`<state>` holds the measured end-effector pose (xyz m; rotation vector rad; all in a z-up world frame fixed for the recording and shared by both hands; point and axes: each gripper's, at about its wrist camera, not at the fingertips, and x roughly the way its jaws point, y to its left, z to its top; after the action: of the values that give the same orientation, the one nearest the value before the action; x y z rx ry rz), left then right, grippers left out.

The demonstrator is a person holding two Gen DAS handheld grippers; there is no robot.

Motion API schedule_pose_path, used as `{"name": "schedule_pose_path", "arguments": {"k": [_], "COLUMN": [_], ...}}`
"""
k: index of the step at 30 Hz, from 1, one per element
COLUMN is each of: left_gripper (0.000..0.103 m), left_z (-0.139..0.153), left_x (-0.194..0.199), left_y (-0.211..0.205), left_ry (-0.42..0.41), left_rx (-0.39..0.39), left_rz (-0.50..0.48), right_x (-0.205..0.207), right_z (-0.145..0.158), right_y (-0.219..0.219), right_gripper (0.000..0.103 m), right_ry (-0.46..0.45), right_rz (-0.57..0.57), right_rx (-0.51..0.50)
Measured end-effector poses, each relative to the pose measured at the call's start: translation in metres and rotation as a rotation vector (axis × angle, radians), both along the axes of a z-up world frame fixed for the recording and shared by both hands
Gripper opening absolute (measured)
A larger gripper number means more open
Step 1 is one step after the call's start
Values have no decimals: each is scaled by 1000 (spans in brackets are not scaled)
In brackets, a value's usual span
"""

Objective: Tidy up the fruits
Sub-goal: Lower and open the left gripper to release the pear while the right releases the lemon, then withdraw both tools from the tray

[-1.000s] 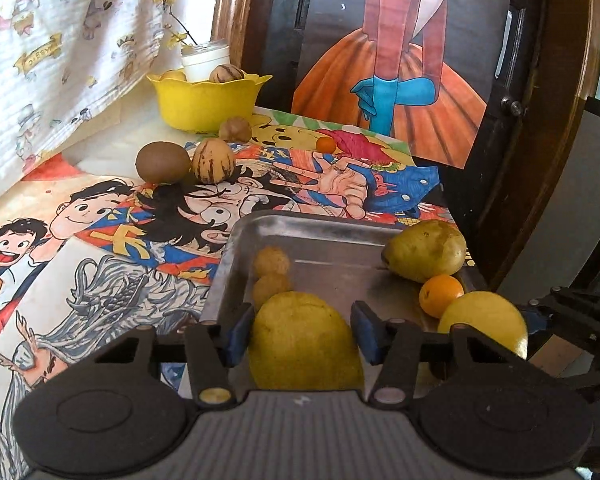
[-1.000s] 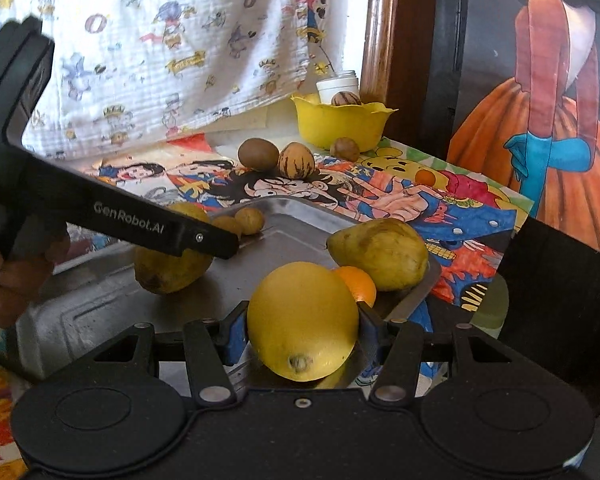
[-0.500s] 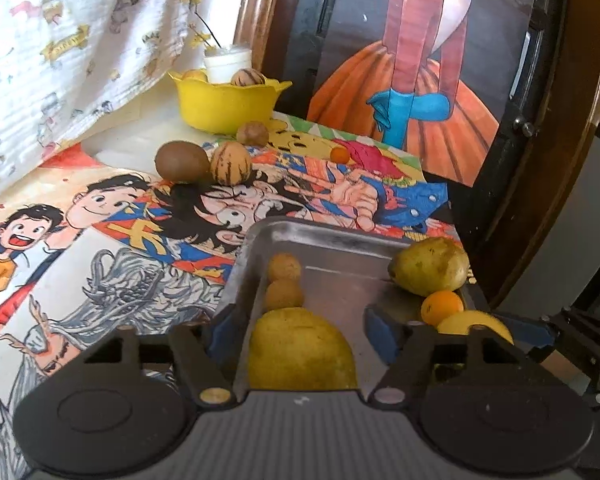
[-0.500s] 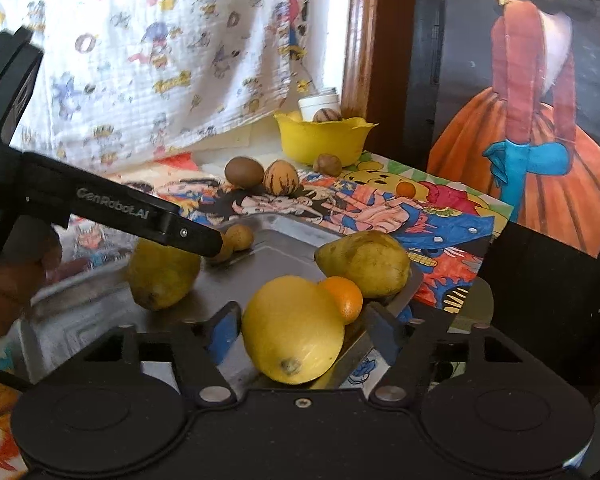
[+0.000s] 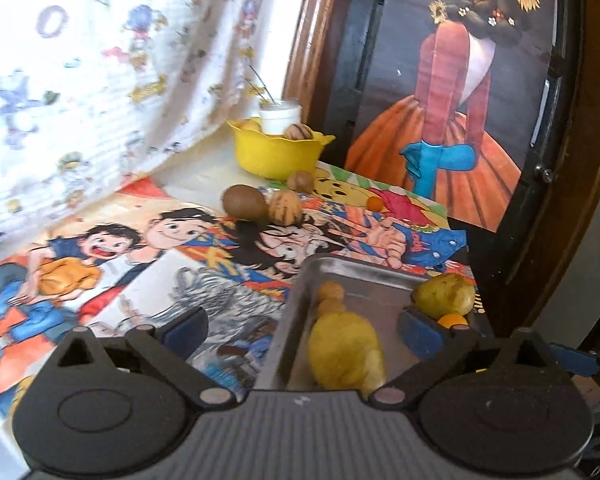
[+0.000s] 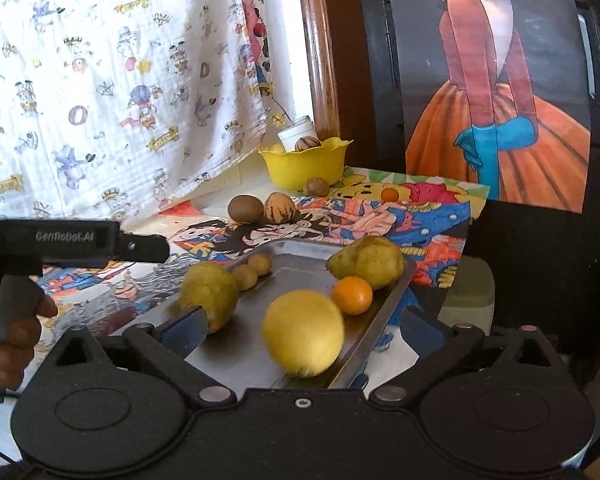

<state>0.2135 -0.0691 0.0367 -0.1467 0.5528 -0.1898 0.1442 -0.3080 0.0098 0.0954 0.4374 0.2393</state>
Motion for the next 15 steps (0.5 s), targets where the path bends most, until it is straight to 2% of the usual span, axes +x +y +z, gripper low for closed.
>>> {"name": "schedule_pose_path", "arguments": {"k": [10,15], "left_gripper": [102,102], "left_z": [-7,-9], "left_x": [-50,-79], "left_y": [26,38], "left_ry": [18,29], "left_rx": [9,18], "left_rz": [43,76], "right_x": [-44,-67], "right_z": [13,14], "right_y": [14,24], "right_gripper": [102,102], "right_ry": [6,50], "right_rz": [27,37], "right_rx": [21,14]}}
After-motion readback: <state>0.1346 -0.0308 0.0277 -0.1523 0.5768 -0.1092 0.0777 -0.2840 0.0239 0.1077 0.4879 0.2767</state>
